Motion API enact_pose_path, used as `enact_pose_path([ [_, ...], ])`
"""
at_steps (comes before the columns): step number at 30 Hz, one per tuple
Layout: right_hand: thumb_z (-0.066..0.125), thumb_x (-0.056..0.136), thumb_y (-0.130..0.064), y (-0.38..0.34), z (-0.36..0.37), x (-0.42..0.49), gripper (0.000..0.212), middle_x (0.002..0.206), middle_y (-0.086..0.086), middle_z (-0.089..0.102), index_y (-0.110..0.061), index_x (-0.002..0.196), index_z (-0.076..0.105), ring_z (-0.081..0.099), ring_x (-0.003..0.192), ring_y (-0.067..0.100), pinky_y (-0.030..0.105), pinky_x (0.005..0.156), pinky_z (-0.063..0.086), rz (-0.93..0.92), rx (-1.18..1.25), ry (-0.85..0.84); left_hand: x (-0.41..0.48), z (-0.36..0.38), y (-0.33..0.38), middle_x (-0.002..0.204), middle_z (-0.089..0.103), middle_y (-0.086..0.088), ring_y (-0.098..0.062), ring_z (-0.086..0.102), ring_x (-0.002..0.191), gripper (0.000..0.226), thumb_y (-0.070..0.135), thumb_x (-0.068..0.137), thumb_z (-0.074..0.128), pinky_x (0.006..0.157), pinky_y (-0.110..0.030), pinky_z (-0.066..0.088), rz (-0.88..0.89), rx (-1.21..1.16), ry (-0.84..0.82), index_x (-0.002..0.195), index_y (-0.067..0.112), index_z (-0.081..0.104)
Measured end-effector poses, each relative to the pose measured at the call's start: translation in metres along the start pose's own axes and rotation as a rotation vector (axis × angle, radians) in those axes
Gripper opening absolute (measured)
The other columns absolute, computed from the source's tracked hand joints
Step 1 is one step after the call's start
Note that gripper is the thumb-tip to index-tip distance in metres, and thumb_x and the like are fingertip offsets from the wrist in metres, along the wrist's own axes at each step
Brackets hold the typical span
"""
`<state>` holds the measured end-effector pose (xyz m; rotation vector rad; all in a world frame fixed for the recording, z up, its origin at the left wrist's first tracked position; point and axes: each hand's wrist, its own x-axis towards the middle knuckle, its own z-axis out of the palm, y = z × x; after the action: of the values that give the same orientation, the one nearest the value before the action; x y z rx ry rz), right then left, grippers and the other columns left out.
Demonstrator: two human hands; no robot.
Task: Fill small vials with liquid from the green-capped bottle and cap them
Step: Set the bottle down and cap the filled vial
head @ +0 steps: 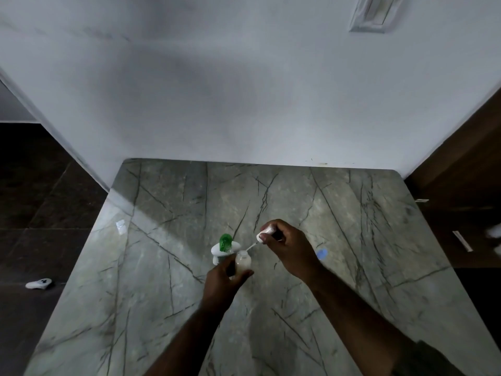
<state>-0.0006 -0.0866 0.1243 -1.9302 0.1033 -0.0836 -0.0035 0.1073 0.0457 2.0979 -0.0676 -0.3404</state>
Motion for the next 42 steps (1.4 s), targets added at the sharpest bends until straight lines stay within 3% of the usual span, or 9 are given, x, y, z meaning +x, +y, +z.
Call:
enact_pose_path([
  [8, 0.072, 0.087, -0.029, 0.003, 0.010, 0.009, 0.024, 0.102, -0.010, 0.071, -0.024, 0.109, 0.063, 0.068, 0.092, -0.001, 0.013, 0.077, 0.055, -0.016, -0.219, -0.223, 0.002, 0.001, 0.001, 0.107, 0.072, 0.007, 0.011, 0.060, 0.083, 0.050, 0.036, 0.077, 0.080, 0.067, 0.000, 0.046, 0.006, 0.006, -0.019, 0.122, 0.018, 0.067],
  [13, 0.076, 0.082, -0.019, -0.005, 0.013, 0.022, 0.020, 0.094, -0.006, 0.072, -0.024, 0.099, 0.066, 0.067, 0.084, 0.003, 0.025, 0.077, 0.056, -0.060, -0.363, -0.397, 0.004, 0.005, -0.002, 0.113, 0.072, 0.002, 0.007, 0.063, 0.085, 0.048, 0.029, 0.079, 0.080, 0.068, -0.003, 0.048, 0.017, 0.020, -0.044, 0.123, 0.014, 0.066],
  [20, 0.073, 0.080, -0.013, -0.016, 0.016, 0.038, 0.019, 0.096, 0.003, 0.076, -0.015, 0.099, 0.076, 0.069, 0.088, 0.015, 0.025, 0.076, 0.049, -0.139, -0.620, -0.514, 0.004, 0.012, -0.002, 0.110, 0.070, 0.007, -0.003, 0.064, 0.094, 0.049, 0.029, 0.080, 0.079, 0.069, -0.002, 0.046, 0.027, -0.019, -0.043, 0.125, 0.015, 0.065],
  [25, 0.079, 0.078, -0.029, -0.007, 0.022, 0.037, 0.022, 0.095, 0.004, 0.075, -0.016, 0.096, 0.077, 0.066, 0.091, 0.017, 0.023, 0.071, 0.041, -0.067, -0.732, -0.487, 0.003, 0.020, -0.006, 0.096, 0.064, 0.024, 0.000, 0.066, 0.090, 0.044, 0.027, 0.079, 0.080, 0.068, 0.001, 0.045, 0.032, -0.041, -0.063, 0.120, 0.021, 0.067],
  [30, 0.069, 0.084, -0.050, 0.009, 0.032, 0.032, 0.044, 0.101, 0.010, 0.072, -0.010, 0.100, 0.072, 0.067, 0.094, 0.026, 0.032, 0.076, 0.049, 0.040, -0.874, -0.426, 0.002, 0.031, -0.017, 0.098, 0.064, 0.027, 0.014, 0.060, 0.087, 0.047, 0.031, 0.079, 0.079, 0.075, -0.004, 0.048, 0.069, -0.028, -0.081, 0.122, 0.035, 0.060],
  [34, 0.069, 0.083, -0.024, 0.017, 0.030, 0.024, 0.030, 0.111, 0.012, 0.061, -0.015, 0.111, 0.063, 0.059, 0.102, 0.026, 0.036, 0.087, 0.049, 0.019, -0.769, -0.603, 0.005, 0.036, -0.026, 0.095, 0.069, 0.019, 0.000, 0.066, 0.090, 0.030, 0.032, 0.080, 0.078, 0.077, -0.017, 0.053, 0.050, -0.039, -0.088, 0.107, 0.036, 0.065],
  [37, 0.065, 0.083, -0.012, 0.019, 0.026, 0.021, 0.018, 0.101, 0.014, 0.067, -0.011, 0.101, 0.068, 0.062, 0.096, 0.026, 0.032, 0.083, 0.046, 0.003, -0.729, -0.634, 0.008, 0.038, -0.029, 0.092, 0.068, 0.018, -0.006, 0.067, 0.088, 0.027, 0.027, 0.080, 0.079, 0.073, -0.013, 0.050, 0.034, -0.039, -0.104, 0.103, 0.033, 0.066],
  [39, 0.071, 0.084, -0.026, 0.019, 0.028, 0.022, 0.019, 0.090, 0.012, 0.074, -0.010, 0.094, 0.070, 0.070, 0.086, 0.025, 0.027, 0.075, 0.047, 0.066, -0.733, -0.564, 0.008, 0.040, -0.030, 0.096, 0.068, 0.020, 0.000, 0.065, 0.090, 0.031, 0.028, 0.081, 0.078, 0.074, -0.009, 0.048, 0.055, -0.023, -0.113, 0.108, 0.037, 0.064],
  [42, 0.063, 0.084, -0.060, 0.022, 0.034, 0.023, 0.055, 0.093, 0.014, 0.074, -0.007, 0.101, 0.067, 0.071, 0.085, 0.028, 0.032, 0.075, 0.053, 0.107, -0.929, -0.489, 0.005, 0.043, -0.032, 0.096, 0.065, 0.028, 0.010, 0.061, 0.089, 0.036, 0.032, 0.082, 0.077, 0.077, -0.007, 0.046, 0.070, -0.021, -0.098, 0.111, 0.045, 0.060],
])
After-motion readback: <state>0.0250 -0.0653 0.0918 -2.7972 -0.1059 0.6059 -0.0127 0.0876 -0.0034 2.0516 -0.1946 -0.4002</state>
